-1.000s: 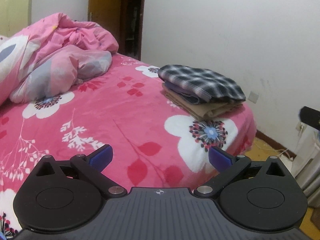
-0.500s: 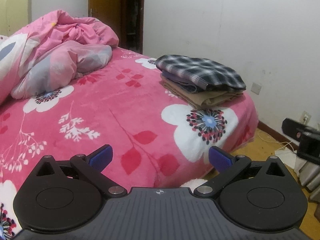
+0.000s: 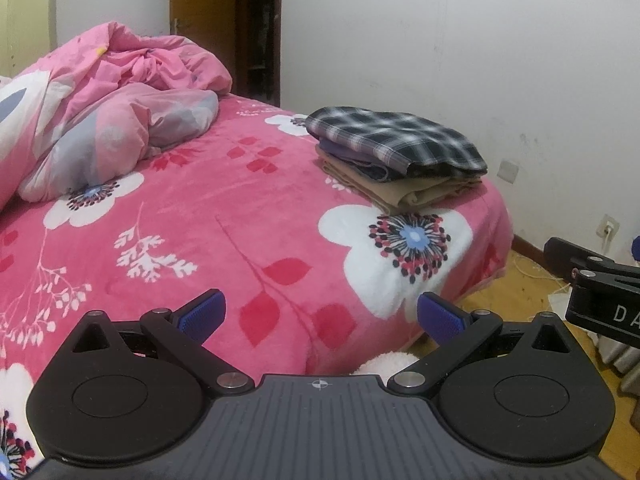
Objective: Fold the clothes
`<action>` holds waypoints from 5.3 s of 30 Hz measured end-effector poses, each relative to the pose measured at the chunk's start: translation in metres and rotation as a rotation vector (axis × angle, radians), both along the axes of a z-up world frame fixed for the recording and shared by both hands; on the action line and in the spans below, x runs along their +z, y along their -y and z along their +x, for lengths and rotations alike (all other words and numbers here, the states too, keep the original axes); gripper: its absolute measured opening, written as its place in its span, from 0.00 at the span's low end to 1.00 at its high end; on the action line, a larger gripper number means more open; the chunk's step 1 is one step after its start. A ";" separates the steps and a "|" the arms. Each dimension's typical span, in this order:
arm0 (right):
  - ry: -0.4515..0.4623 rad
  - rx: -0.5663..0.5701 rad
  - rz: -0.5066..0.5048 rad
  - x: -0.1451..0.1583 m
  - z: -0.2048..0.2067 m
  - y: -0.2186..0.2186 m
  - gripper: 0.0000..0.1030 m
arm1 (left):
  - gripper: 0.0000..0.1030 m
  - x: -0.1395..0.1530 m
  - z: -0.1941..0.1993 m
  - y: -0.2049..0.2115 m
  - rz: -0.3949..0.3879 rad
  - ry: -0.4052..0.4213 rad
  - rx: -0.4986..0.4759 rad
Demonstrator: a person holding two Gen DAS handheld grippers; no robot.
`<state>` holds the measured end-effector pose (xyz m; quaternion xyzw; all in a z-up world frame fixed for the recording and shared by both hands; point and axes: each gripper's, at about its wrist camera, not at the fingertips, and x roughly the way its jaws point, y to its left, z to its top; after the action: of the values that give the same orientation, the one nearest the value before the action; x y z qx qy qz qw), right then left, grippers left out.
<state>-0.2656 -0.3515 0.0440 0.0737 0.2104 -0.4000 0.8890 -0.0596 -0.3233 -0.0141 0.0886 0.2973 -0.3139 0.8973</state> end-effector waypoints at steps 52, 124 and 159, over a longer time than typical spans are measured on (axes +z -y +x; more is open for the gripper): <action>-0.049 -0.095 -0.015 -0.009 -0.028 0.015 1.00 | 1.00 -0.002 -0.025 0.022 -0.032 -0.020 -0.017; -0.051 -0.154 -0.013 0.002 -0.027 0.059 1.00 | 1.00 0.019 -0.011 0.068 -0.051 -0.029 -0.015; -0.058 -0.154 -0.008 -0.002 -0.027 0.055 1.00 | 1.00 0.016 -0.008 0.065 -0.041 -0.038 -0.005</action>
<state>-0.2926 -0.4060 0.0415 0.0745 0.2280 -0.4698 0.8495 -0.0676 -0.3887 0.0016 0.0648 0.3077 -0.3238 0.8923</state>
